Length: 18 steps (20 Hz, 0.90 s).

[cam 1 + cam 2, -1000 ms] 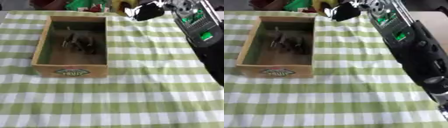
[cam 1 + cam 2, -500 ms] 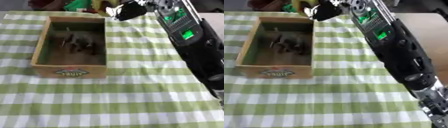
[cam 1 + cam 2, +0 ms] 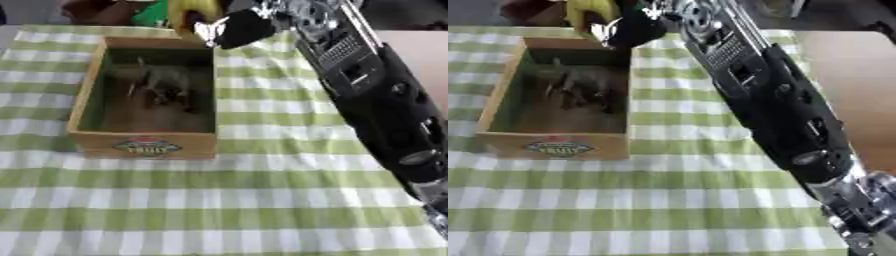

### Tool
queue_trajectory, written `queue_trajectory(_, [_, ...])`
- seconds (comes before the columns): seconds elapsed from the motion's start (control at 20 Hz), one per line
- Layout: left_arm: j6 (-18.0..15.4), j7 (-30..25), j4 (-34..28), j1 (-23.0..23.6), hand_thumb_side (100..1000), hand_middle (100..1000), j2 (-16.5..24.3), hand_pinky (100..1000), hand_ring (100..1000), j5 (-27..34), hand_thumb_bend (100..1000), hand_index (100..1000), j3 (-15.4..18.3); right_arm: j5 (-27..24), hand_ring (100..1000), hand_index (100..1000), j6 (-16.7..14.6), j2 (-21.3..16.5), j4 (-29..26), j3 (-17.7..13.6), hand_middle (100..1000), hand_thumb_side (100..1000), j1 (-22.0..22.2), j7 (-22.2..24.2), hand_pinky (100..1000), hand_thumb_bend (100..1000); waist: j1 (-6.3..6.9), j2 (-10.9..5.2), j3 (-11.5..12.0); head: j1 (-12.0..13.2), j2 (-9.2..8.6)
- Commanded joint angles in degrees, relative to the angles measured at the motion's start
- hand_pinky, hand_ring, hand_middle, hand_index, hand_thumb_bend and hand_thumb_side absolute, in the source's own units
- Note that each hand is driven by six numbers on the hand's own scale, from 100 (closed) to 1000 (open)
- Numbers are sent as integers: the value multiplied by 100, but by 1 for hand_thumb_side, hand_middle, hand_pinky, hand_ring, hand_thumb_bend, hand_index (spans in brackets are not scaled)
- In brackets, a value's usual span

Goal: Pick up objects on the table and place them in the box.

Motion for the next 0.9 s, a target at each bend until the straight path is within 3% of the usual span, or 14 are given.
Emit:
queue_trajectory(0.05, [17, 2, -90, -40, 851, 624, 87, 473, 569, 9, 100, 744, 0, 91, 539, 505, -40, 9, 57, -23, 323, 259, -149, 26, 645, 100, 23, -121, 9, 16, -76])
queue_trajectory(0.3, [24, -15, -89, -49, 853, 623, 83, 473, 568, 15, 100, 742, -18, 326, 551, 507, -27, 259, 455, 238, 332, 271, -293, 165, 641, 100, 6, -128, 44, -24, -120])
queue_trajectory(0.4, [26, -22, -87, -52, 853, 623, 82, 473, 568, 17, 100, 741, -21, 492, 561, 511, -103, 354, 691, 352, 338, 224, -327, 228, 641, 100, 1, -123, 58, -38, -117])
queue_trajectory(0.45, [27, -25, -87, -55, 853, 623, 81, 473, 568, 18, 100, 741, -24, 574, 562, 512, -142, 407, 823, 424, 341, 279, -346, 288, 641, 100, -1, -119, 69, -54, -110])
queue_trajectory(0.9, [28, -27, -85, -69, 853, 623, 85, 473, 568, 23, 100, 742, -28, 982, 584, 522, -536, 619, 1539, 643, 356, 284, -426, 485, 642, 100, -8, -107, 92, -83, -98])
